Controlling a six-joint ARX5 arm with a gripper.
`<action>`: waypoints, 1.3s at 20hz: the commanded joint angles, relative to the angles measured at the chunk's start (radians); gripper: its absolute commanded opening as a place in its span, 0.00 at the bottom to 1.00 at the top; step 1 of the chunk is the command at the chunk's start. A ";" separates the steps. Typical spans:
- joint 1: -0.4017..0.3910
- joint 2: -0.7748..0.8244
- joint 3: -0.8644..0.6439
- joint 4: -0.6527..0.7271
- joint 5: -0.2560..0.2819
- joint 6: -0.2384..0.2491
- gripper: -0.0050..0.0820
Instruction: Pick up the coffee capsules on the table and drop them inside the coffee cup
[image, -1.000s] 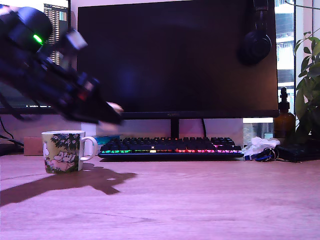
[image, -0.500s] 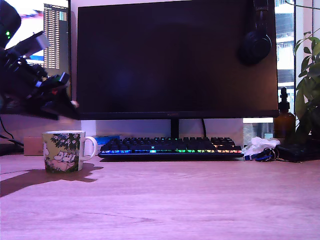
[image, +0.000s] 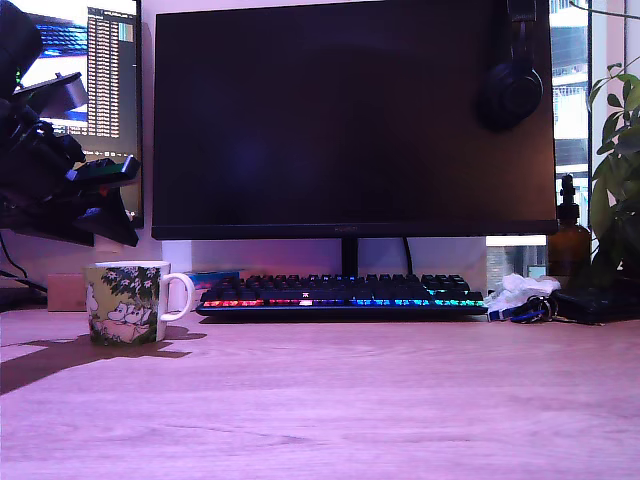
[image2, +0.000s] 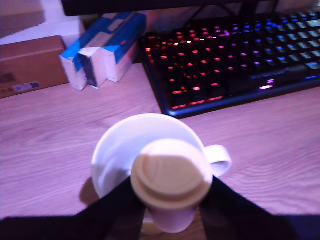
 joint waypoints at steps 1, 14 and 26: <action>-0.003 -0.003 0.003 0.001 -0.011 -0.005 0.34; -0.002 0.011 0.071 -0.006 -0.051 -0.002 0.34; -0.002 0.129 0.181 -0.162 -0.051 -0.002 0.34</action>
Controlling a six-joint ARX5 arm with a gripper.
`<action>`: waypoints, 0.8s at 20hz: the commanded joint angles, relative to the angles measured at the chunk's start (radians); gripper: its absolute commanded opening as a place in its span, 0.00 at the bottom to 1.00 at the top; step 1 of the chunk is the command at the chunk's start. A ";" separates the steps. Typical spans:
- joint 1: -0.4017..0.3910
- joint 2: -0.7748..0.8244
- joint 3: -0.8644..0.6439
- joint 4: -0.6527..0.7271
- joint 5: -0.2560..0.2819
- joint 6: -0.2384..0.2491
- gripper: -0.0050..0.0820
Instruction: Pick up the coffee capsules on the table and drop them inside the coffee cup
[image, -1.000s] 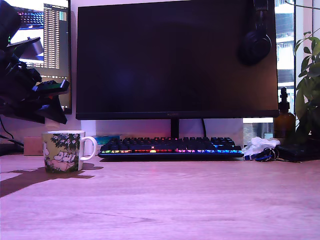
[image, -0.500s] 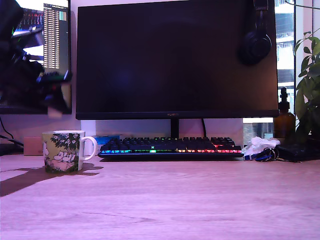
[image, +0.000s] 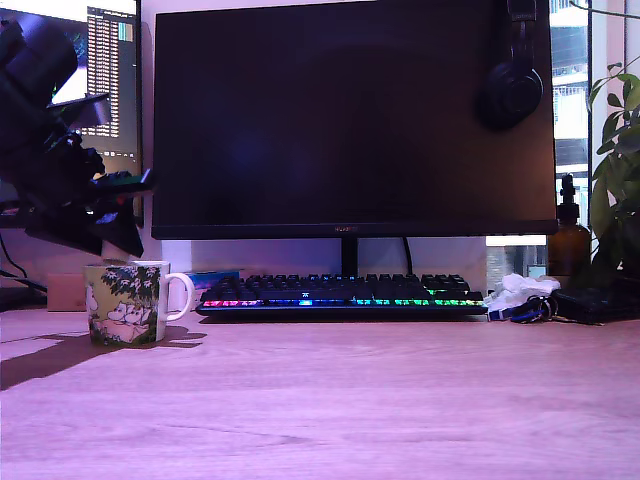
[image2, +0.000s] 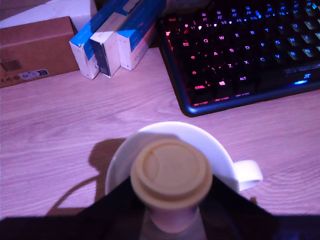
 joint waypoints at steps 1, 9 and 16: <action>-0.002 0.009 0.004 0.011 -0.002 -0.002 0.34; 0.002 0.009 0.004 -0.013 -0.001 -0.002 0.34; 0.007 0.009 0.005 -0.019 0.027 -0.002 0.76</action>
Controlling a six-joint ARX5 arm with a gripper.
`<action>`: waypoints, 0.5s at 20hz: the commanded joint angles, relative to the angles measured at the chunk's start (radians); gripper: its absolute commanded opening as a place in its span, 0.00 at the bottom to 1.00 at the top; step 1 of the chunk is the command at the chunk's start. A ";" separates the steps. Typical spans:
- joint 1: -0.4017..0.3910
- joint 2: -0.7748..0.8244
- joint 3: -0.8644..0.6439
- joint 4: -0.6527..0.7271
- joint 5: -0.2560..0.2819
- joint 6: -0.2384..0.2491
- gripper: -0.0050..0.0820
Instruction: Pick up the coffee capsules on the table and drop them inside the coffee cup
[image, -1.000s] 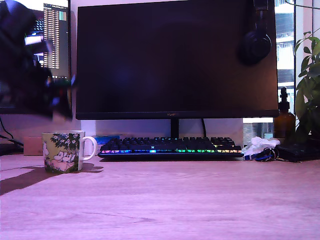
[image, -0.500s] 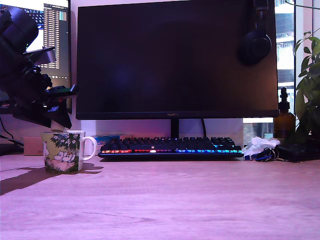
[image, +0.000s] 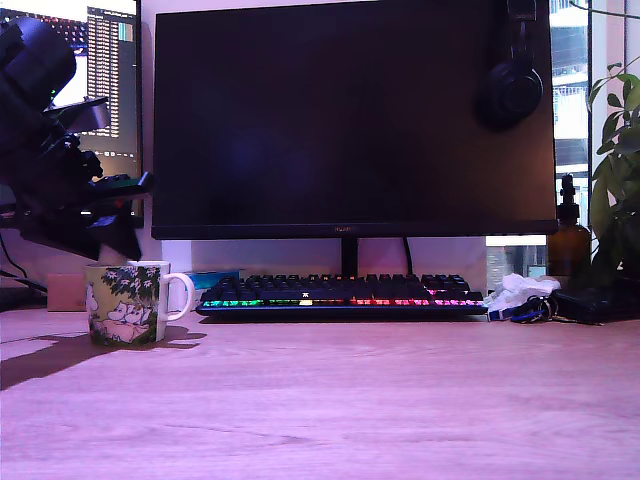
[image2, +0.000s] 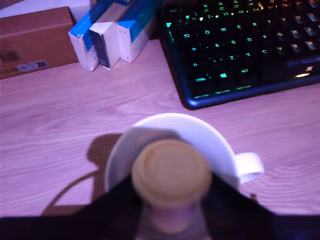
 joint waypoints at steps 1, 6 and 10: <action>0.003 0.009 0.005 0.000 0.013 -0.002 0.82; 0.003 0.001 0.007 -0.018 0.076 0.006 0.74; 0.003 -0.029 0.008 -0.051 0.095 0.003 0.23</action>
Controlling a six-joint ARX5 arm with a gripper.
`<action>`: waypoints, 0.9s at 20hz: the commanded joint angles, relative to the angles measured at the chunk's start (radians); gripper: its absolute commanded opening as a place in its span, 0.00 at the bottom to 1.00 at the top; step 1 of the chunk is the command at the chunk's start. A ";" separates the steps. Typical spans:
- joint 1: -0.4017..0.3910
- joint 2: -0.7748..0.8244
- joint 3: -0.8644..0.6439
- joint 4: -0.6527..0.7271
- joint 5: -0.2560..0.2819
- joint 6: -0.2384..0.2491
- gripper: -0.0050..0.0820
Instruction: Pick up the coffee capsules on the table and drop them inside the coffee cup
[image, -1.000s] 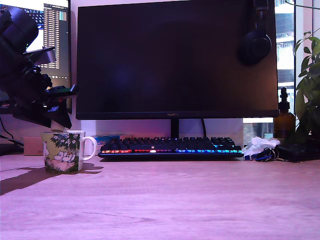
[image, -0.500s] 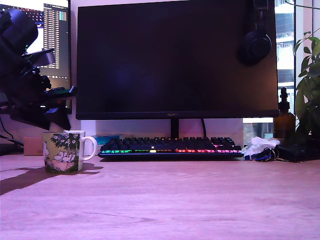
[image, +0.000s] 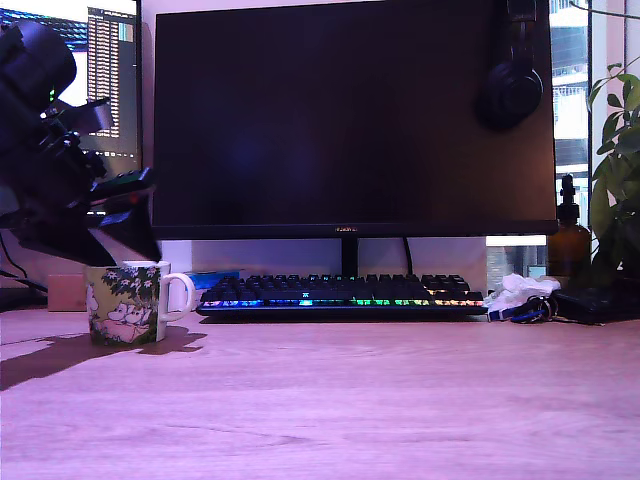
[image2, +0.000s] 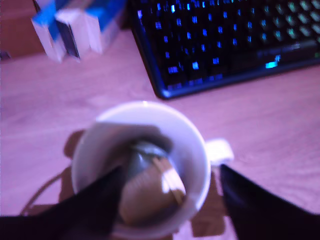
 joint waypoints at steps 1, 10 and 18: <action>0.003 -0.037 0.008 -0.008 0.019 0.003 0.09; 0.003 -0.195 -0.032 -0.059 0.072 -0.026 0.04; 0.003 -0.417 -0.182 -0.067 0.075 -0.031 0.04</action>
